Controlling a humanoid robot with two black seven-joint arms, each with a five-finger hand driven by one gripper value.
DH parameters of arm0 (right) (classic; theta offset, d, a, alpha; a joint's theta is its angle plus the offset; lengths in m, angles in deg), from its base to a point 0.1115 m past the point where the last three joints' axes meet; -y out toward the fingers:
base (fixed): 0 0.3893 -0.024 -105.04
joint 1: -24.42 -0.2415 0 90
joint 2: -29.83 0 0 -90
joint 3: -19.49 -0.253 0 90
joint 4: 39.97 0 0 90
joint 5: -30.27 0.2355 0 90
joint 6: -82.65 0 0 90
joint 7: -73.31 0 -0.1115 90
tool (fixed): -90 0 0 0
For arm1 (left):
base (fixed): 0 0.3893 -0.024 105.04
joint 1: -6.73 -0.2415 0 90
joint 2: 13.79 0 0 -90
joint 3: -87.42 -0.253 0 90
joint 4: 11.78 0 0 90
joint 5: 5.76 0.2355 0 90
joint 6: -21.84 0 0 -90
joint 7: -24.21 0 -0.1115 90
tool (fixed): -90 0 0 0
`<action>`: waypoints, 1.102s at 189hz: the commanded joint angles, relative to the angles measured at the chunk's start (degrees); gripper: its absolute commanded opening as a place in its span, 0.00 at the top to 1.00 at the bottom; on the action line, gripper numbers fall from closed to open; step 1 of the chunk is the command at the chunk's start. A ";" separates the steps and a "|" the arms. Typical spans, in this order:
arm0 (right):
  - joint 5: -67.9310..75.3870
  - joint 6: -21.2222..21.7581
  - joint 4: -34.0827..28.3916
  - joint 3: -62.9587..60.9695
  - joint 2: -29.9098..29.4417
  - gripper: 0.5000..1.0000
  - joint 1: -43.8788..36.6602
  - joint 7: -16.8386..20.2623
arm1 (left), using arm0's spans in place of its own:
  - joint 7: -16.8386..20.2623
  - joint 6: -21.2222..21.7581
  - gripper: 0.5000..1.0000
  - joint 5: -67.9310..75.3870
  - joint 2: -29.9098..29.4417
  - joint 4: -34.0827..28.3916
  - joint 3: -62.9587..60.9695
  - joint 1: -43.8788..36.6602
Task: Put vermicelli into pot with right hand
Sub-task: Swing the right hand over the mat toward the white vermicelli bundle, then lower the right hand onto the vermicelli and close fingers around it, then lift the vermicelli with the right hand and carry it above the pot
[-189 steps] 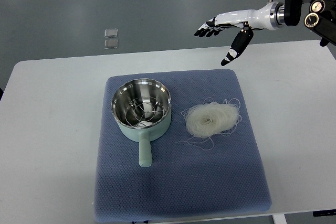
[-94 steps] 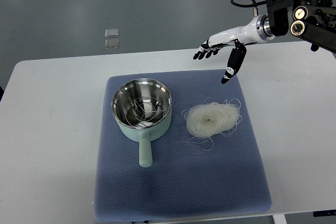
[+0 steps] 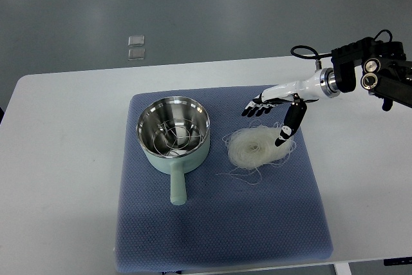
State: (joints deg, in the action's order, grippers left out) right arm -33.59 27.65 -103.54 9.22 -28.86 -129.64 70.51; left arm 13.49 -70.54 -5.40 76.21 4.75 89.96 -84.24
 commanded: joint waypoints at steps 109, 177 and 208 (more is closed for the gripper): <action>-5.13 -8.37 0.90 0.52 -3.62 0.46 6.32 -0.27 | 0.00 0.01 0.00 -0.01 0.00 -0.18 0.01 0.01; -7.94 -8.90 0.82 0.43 -3.09 1.00 6.15 -0.62 | 0.00 0.01 0.00 -0.10 0.00 -0.27 0.01 0.01; -6.98 -7.84 -0.59 0.08 -1.25 1.00 2.10 -0.80 | 0.00 0.01 0.00 -0.10 0.00 -0.27 0.01 -0.08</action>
State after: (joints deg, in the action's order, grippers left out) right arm -41.16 19.03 -103.18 9.44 -31.42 -124.61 69.82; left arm 13.49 -70.53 -5.50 76.21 4.48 89.97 -84.27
